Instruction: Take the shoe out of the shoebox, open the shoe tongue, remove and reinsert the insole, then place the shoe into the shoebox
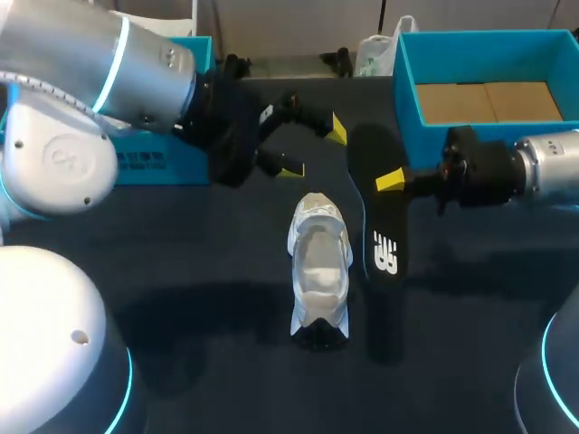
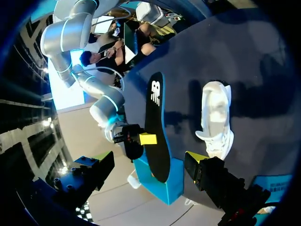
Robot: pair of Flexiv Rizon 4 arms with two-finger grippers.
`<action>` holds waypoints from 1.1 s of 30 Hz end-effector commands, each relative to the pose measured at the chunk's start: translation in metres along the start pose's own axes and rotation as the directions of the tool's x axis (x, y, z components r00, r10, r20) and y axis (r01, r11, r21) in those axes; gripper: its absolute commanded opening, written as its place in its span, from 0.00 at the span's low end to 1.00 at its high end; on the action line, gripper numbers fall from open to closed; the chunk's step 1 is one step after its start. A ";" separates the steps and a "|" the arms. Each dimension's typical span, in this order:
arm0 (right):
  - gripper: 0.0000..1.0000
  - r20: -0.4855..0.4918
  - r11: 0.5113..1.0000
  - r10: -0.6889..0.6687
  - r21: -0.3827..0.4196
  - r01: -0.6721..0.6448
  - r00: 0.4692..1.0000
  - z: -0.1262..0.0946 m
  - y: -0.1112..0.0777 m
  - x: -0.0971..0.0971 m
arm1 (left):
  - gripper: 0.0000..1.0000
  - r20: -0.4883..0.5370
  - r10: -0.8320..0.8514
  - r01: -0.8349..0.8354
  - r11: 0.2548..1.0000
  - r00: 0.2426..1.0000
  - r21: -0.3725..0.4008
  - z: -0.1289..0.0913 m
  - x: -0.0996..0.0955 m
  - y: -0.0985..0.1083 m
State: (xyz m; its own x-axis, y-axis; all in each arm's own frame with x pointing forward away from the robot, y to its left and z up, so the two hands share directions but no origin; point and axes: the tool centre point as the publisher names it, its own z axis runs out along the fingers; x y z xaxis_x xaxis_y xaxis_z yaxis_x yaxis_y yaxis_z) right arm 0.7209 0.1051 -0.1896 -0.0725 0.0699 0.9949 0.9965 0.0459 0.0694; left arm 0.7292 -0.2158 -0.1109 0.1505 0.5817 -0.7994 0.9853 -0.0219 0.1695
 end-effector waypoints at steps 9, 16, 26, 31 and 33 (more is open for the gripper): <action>0.00 0.027 1.000 -0.011 0.010 0.010 1.000 -0.004 0.003 0.004 | 1.00 -0.191 -0.002 0.009 0.999 0.982 0.040 0.003 -0.006 -0.002; 0.00 0.021 1.000 -0.019 0.013 0.018 1.000 -0.002 0.003 0.001 | 1.00 -0.391 0.006 0.026 0.997 0.920 0.077 0.007 -0.018 0.008; 0.00 0.013 1.000 -0.023 0.011 0.023 1.000 0.003 0.002 -0.002 | 1.00 -0.591 -0.014 0.083 0.992 0.807 0.090 0.010 -0.035 0.016; 0.00 0.010 1.000 -0.026 0.016 0.026 1.000 0.006 0.003 -0.003 | 1.00 -0.662 -0.034 0.109 0.991 0.748 0.073 0.017 -0.038 0.023; 0.00 0.009 0.999 -0.027 0.018 0.027 1.000 0.007 0.003 -0.004 | 1.00 -0.680 -0.028 0.105 0.992 0.733 0.073 0.018 -0.040 0.025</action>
State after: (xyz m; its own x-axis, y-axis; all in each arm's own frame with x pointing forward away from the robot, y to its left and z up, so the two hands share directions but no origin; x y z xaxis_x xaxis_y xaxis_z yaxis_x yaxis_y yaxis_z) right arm 0.7217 0.1087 -0.1921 -0.0999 0.0795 0.9918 0.9934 0.0644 0.0949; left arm 0.7425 -0.2425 -0.0869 0.0300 0.8546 -0.5184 0.9992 -0.0117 0.0385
